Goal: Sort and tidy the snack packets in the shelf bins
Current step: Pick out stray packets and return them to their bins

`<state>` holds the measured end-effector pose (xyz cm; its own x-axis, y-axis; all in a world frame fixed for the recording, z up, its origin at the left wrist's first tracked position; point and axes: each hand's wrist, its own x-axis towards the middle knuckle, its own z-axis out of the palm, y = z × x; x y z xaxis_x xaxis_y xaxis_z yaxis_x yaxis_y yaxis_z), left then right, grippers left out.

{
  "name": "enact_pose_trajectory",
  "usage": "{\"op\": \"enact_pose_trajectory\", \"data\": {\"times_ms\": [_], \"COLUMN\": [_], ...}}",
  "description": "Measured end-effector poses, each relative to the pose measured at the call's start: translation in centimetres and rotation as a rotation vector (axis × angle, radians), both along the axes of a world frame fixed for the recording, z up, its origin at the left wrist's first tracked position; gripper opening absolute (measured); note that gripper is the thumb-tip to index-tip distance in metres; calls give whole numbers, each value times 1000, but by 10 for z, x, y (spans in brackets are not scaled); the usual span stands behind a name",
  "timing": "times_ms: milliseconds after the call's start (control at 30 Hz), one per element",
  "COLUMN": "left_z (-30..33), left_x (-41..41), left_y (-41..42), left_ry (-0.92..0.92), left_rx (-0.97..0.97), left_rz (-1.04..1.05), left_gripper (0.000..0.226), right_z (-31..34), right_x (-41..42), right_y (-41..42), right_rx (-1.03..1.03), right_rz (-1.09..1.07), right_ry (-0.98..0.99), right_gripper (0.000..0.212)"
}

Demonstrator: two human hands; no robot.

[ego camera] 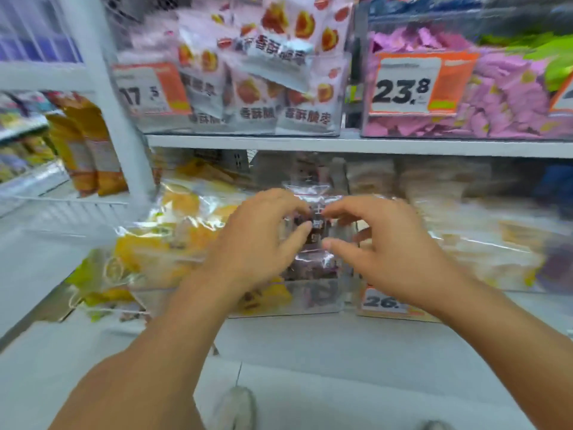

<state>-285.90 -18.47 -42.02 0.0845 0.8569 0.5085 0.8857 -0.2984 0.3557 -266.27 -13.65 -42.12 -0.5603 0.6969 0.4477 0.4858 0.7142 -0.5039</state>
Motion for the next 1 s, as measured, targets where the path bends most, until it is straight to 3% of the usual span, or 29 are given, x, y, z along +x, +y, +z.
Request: {"op": "enact_pose_trajectory", "data": {"times_ms": [100, 167, 233, 300, 367, 467, 533, 600, 700, 800, 900, 1000], "left_z": [2, 8, 10, 3, -5, -11, -15, -17, -16, -16, -16, -15], "left_x": [-21, -36, -62, -94, -122, -147, -157, -161, -156, -151, -147, -143], "left_y": [-11, -22, -32, -43, -58, -78, -83, -82, -75, -69, -72, -69], "left_ry": [-36, -122, -103, -52, -27, 34, 81, 111, 102, 7, -268, -477], "left_rx": [215, 335, 257, 96, -55, -235, -245, -212, -235, -226, -120, 36], "left_rz": [4, 9, 73, 186, 281, 329, 353, 322, 292, 248, 244, 305], "left_gripper": [22, 24, 37, 54, 74, 102, 89, 58, 24, 20, 16, 21], "right_z": [1, 4, 3, -5, -7, 3, 2, -5, -14, -12, 2, 13], "right_x": [-29, -53, -80, -105, -123, -134, -137, -138, -139, -136, -125, -116], "right_y": [6, 2, -7, -13, -13, -7, -5, -3, 1, -1, 3, 9], "right_rx": [85, 77, -30, 33, 187, 232, 189, 107, 92, 172, 186, 122], "right_rz": [34, 165, 277, 243, 126, 76, 110, 134, 130, 133, 64, 36], "right_ry": [70, 44, -118, -357, -509, -579, -542, -384, -335, -183, 83, 204], "right_gripper": [28, 43, 68, 85, 80, 56, 37, 20, 18, 14, 15, 11]}}
